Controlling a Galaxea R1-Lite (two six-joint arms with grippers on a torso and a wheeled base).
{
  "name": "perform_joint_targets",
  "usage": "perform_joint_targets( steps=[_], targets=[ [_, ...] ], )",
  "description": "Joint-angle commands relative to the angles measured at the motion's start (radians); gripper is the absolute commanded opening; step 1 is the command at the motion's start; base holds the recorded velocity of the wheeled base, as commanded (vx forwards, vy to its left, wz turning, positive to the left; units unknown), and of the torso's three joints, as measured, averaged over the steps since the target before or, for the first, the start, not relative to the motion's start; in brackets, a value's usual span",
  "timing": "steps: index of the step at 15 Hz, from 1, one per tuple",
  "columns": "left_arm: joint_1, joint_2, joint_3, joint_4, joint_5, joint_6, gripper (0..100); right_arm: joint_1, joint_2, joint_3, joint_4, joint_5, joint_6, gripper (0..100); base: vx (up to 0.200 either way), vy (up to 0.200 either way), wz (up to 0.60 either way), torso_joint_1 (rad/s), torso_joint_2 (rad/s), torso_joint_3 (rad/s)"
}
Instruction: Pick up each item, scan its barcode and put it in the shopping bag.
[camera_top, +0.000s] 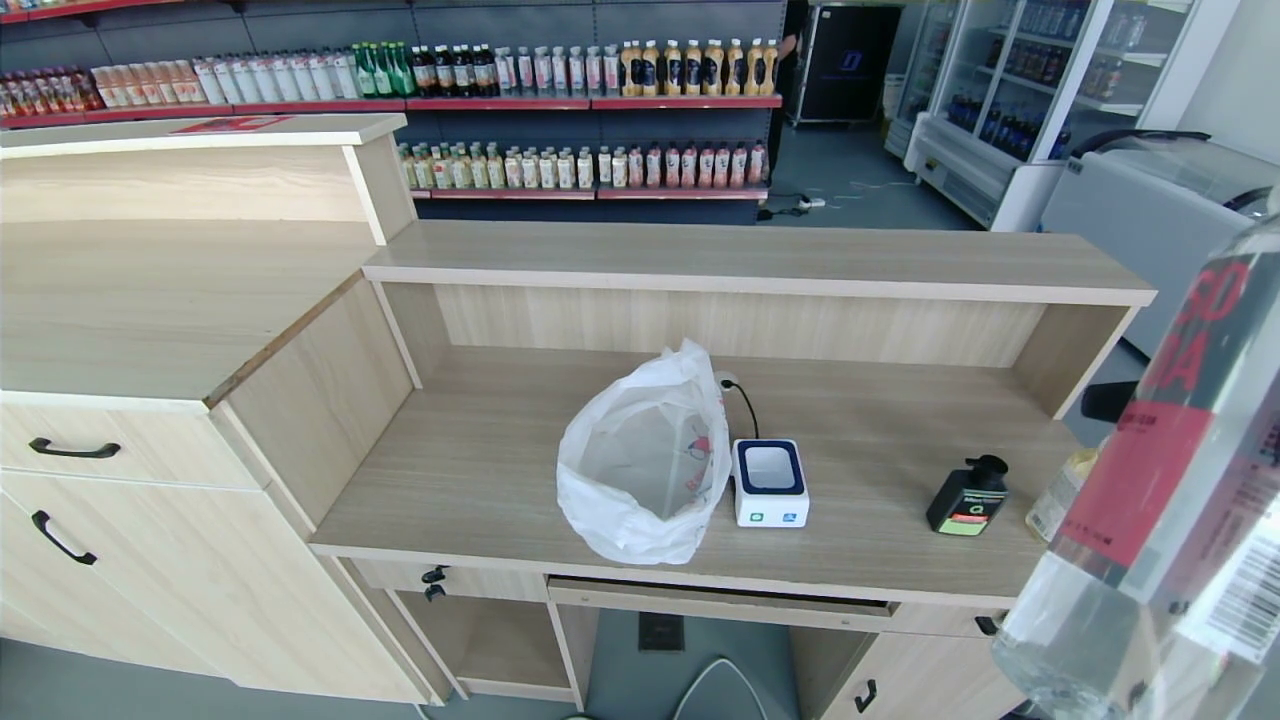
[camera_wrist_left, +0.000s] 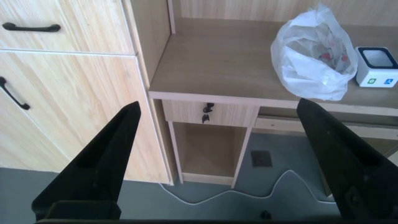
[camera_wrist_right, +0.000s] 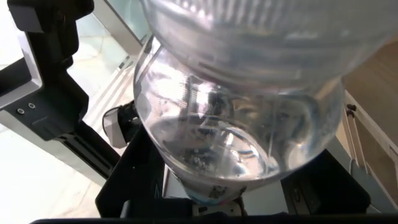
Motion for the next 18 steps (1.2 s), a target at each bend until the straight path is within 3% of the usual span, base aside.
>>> perform_joint_targets(
  steps=[1, 6, 7, 9, 10, 11, 15, 18],
  targets=[
    [0.000, 0.000, 0.000, 0.000, 0.000, 0.000, 100, -0.053, 0.030, 0.005, 0.005, -0.002, -0.063, 0, 0.000, 0.000, 0.00, 0.000, 0.00, 0.000],
    [0.000, 0.000, 0.000, 0.000, 0.000, 0.000, 100, -0.335, 0.165, 0.060, 0.050, -0.039, -0.439, 0, 0.000, 0.000, 0.00, 0.000, 0.00, 0.000],
    [0.000, 0.000, 0.000, 0.000, 0.000, 0.000, 100, -0.354, 0.179, 0.059, 0.093, -0.127, -0.504, 0, 0.000, 0.000, 0.00, 0.000, 0.00, 0.000],
    [0.000, 0.000, 0.000, 0.000, 0.000, 0.000, 100, -0.354, 0.202, 0.048, 0.261, -0.447, -0.677, 0, 0.000, 0.000, 0.00, 0.000, 0.00, 0.000],
    [0.000, 0.000, 0.000, 0.000, 0.000, 0.000, 100, -0.354, 0.208, 0.046, 0.298, -0.516, -0.717, 0, 0.000, 0.000, 0.00, 0.000, 0.00, 0.000],
    [0.000, 0.000, 0.000, 0.000, 0.000, 0.000, 100, -0.377, 0.231, 0.042, 0.352, -0.697, -0.826, 0, 0.000, 0.000, 0.00, 0.000, 0.00, 0.000],
    [0.000, 0.000, 0.000, 0.000, 0.000, 0.000, 100, -0.429, 0.302, 0.042, 0.335, -0.722, -1.199, 0, 0.000, 0.000, 0.00, 0.000, 0.00, 0.000],
    [0.000, 0.000, 0.000, 0.000, 0.000, 0.000, 100, -0.515, 0.333, 0.026, 0.409, -0.766, -1.435, 0, 0.000, 0.000, 0.00, 0.000, 0.00, 0.000]
  ],
)
